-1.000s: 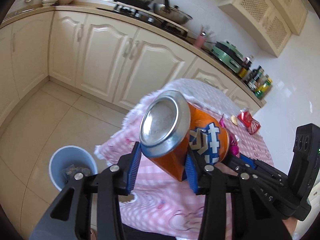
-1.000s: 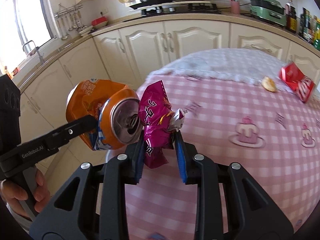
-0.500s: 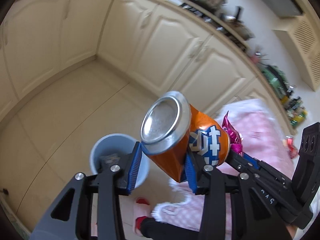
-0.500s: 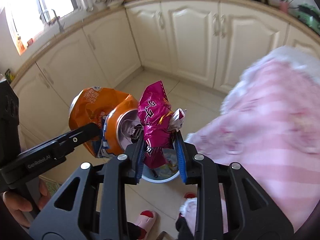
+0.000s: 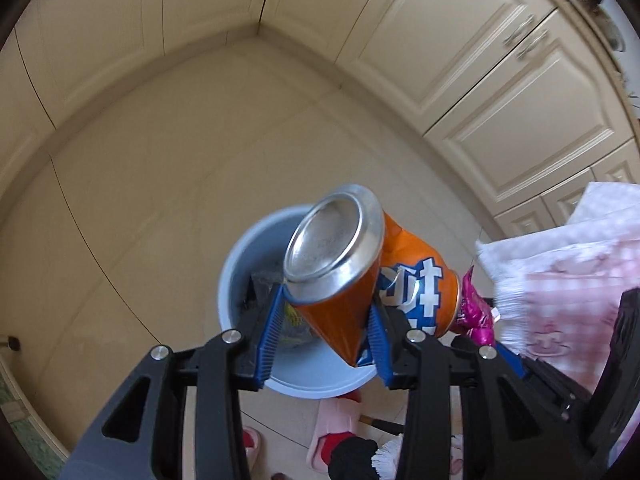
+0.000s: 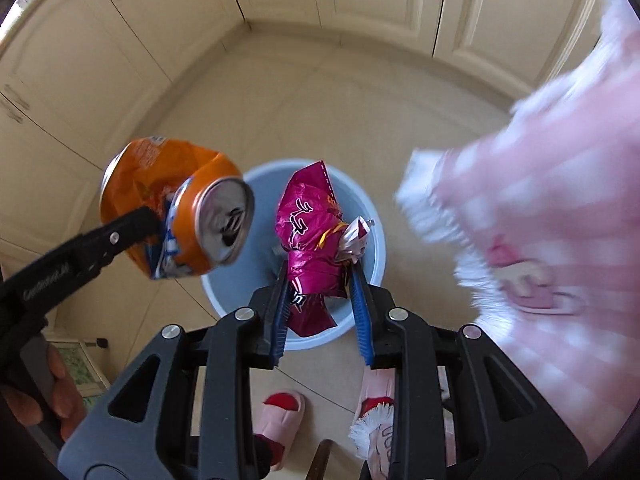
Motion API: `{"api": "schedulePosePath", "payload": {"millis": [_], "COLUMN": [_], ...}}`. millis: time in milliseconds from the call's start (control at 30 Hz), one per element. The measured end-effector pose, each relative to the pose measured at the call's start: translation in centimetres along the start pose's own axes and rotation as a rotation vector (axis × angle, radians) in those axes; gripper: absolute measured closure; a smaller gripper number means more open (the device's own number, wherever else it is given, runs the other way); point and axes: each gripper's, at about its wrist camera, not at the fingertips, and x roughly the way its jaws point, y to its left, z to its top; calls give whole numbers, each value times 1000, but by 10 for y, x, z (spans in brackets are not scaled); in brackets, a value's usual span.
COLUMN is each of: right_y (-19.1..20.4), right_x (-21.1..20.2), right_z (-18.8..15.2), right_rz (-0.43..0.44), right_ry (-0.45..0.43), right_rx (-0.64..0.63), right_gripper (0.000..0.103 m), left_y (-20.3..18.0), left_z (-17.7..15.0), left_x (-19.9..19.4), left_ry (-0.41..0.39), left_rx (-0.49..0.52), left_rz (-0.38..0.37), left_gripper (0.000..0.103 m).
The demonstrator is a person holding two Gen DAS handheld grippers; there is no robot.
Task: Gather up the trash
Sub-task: 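Open both grippers to drop the can and wrapper into the bucket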
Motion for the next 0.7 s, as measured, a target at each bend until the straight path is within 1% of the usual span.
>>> {"api": "schedulePosePath", "payload": {"millis": [67,133,167,233,367,433,533,633,700], "right_y": [-2,-5,-5,-4,-6,-5,-6,-7,-7], "right_x": [14,27,32,35,45,48,47,47,46], "right_z": [-4,-3,-2,1,0,0,-3,-6,-4], "right_rz": [3,20,32,35,61,68,69,66,67], "right_ry": [23,48,57,58,92,103,98,99,93], "right_rx": [2,20,29,28,44,40,27,23,22], "right_gripper": [75,75,75,75,75,75,75,74,72], "left_y": [2,-2,-4,-4,-3,-1,3,3,5], "left_z": [2,6,8,7,4,4,3,3,3], "left_x": [14,26,31,32,30,31,31,31,29], "left_ry": [19,50,61,54,40,50,73,70,76], "left_rx": [-28,-32,-26,-16,-16,-10,-25,-16,-11], "left_rz": [-7,-44,-37,8,10,34,36,49,51], "left_gripper": [64,63,61,48,41,41,40,37,37]}}
